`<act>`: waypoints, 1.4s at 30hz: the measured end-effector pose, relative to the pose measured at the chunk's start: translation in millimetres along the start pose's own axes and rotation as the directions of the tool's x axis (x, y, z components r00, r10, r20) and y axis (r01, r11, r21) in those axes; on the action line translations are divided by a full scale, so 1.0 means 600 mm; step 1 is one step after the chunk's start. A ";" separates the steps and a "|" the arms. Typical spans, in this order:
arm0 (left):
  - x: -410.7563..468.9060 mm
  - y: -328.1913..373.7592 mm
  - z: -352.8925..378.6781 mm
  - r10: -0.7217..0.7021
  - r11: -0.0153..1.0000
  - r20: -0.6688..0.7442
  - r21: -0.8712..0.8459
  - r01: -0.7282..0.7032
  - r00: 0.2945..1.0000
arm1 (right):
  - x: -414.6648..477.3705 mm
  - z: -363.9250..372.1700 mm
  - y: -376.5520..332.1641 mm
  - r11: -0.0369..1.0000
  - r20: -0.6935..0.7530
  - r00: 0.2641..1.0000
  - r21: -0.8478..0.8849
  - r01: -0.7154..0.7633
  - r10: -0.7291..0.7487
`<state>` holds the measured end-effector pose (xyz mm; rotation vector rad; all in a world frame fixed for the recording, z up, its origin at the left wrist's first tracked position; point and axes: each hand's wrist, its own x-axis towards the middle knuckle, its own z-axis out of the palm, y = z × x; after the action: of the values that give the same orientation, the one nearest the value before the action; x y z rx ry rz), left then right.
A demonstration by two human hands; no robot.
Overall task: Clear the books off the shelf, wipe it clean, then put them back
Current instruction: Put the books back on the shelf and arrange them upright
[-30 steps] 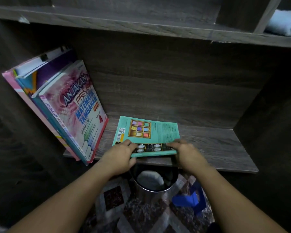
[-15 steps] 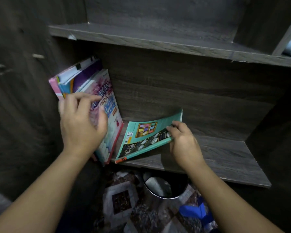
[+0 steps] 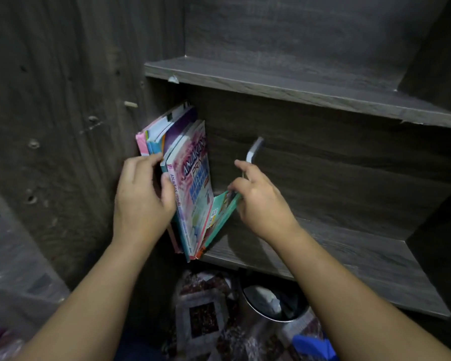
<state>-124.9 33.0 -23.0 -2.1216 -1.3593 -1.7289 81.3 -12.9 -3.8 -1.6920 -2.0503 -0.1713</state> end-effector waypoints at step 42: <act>-0.065 0.136 0.073 0.303 0.915 0.299 0.174 -0.364 0.905 | -0.149 -0.071 0.086 0.914 0.123 0.945 -0.318 -0.252 0.304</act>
<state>-36.5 -13.5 -34.5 -2.3445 -1.0905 -1.1354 153.2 -97.2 -15.2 -2.2365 -1.9450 -0.2610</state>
